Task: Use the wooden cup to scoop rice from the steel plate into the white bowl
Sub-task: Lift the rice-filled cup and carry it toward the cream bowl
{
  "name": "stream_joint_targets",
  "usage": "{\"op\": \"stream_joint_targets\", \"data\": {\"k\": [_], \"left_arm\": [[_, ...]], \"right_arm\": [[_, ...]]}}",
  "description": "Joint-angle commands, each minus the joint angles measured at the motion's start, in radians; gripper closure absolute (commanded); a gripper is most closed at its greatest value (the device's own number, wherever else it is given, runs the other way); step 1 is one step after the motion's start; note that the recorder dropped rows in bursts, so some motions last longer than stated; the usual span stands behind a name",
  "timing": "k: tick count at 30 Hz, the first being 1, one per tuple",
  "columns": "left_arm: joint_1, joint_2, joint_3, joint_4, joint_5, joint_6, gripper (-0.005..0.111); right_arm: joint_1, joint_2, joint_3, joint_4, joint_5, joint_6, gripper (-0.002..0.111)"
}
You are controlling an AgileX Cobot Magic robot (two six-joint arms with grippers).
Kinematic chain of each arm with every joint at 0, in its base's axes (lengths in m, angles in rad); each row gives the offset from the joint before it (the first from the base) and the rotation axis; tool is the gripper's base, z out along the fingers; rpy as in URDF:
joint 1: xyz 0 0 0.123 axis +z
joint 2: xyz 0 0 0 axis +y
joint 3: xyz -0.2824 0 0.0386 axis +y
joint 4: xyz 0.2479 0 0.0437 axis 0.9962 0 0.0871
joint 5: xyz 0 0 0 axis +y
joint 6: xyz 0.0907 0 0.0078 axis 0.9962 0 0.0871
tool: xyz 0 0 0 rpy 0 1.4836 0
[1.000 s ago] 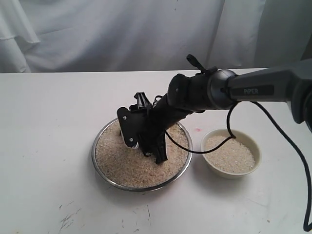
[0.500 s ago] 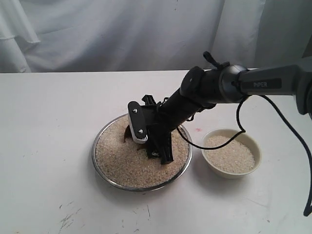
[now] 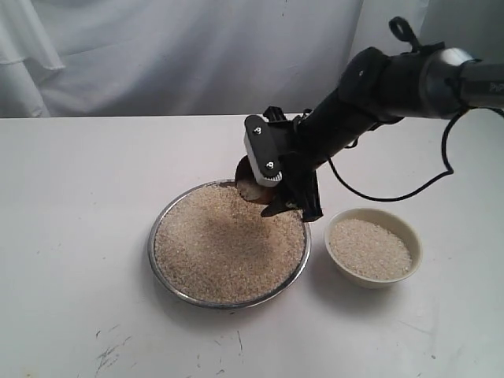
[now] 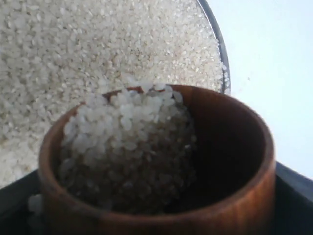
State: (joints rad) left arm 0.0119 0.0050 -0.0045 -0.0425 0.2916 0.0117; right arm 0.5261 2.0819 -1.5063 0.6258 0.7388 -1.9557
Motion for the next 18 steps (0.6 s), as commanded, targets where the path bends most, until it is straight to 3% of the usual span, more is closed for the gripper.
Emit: {"op": "stream_joint_targets", "data": {"k": [1, 9, 18], "left_arm": [[-0.002, -0.005, 0.005, -0.001, -0.006, -0.003, 0.107], [-0.002, -0.005, 0.005, -0.001, -0.006, -0.003, 0.107], [-0.002, -0.005, 0.005, -0.001, -0.006, -0.003, 0.107]], "right_arm": [[-0.054, -0.065, -0.006, -0.085, 0.069, 0.076, 0.108], [-0.142, -0.150, -0.002, -0.178, 0.192, 0.110, 0.108], [-0.203, -0.232, 0.087, -0.307, 0.192, 0.121, 0.108]]}}
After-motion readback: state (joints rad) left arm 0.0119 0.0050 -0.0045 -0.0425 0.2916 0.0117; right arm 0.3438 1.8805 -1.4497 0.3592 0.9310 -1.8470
